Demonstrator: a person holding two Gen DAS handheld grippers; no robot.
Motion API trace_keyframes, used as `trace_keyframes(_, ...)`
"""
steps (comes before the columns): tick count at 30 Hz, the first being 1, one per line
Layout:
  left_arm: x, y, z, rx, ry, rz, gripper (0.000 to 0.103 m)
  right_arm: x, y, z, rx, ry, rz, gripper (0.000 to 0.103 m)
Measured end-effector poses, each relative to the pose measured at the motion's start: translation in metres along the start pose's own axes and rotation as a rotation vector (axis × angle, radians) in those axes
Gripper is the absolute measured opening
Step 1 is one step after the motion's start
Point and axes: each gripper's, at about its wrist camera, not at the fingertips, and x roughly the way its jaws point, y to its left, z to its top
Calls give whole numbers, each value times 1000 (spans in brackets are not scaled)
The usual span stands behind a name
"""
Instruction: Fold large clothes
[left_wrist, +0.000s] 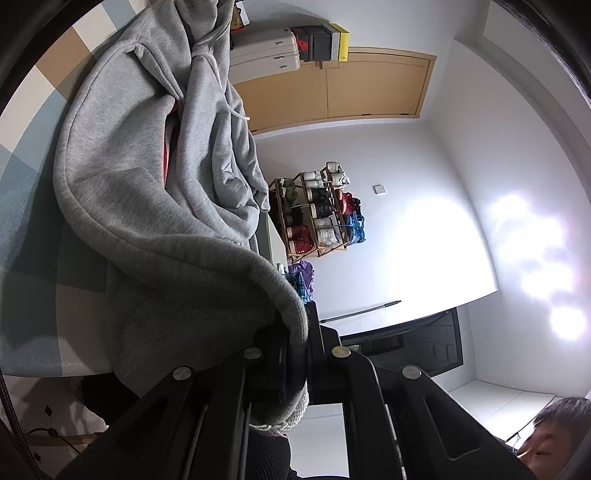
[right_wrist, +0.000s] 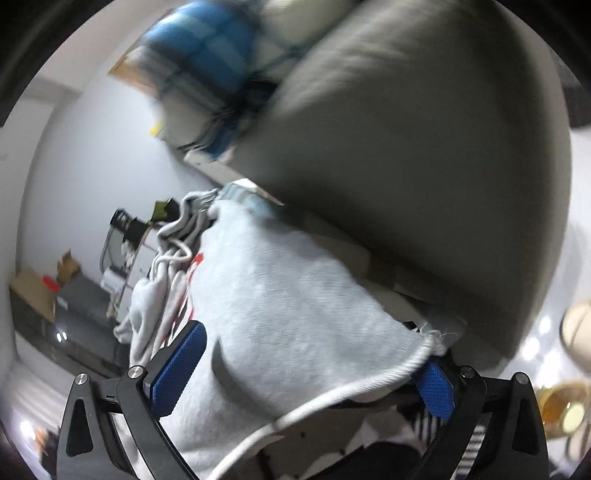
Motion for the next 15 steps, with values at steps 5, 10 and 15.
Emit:
trace_keyframes(5,-3,2,-1,-1,-1,7,2,-12,27,-3,-138,-63,-55,58)
trace_keyframes(10,-4,1,-3,0,-11,17,2,-24,41,0,-235,-87,-38,39)
trace_keyframes(15,0,2,-4,10,-24,53,2,-24,43,7,-247,-78,-37,10)
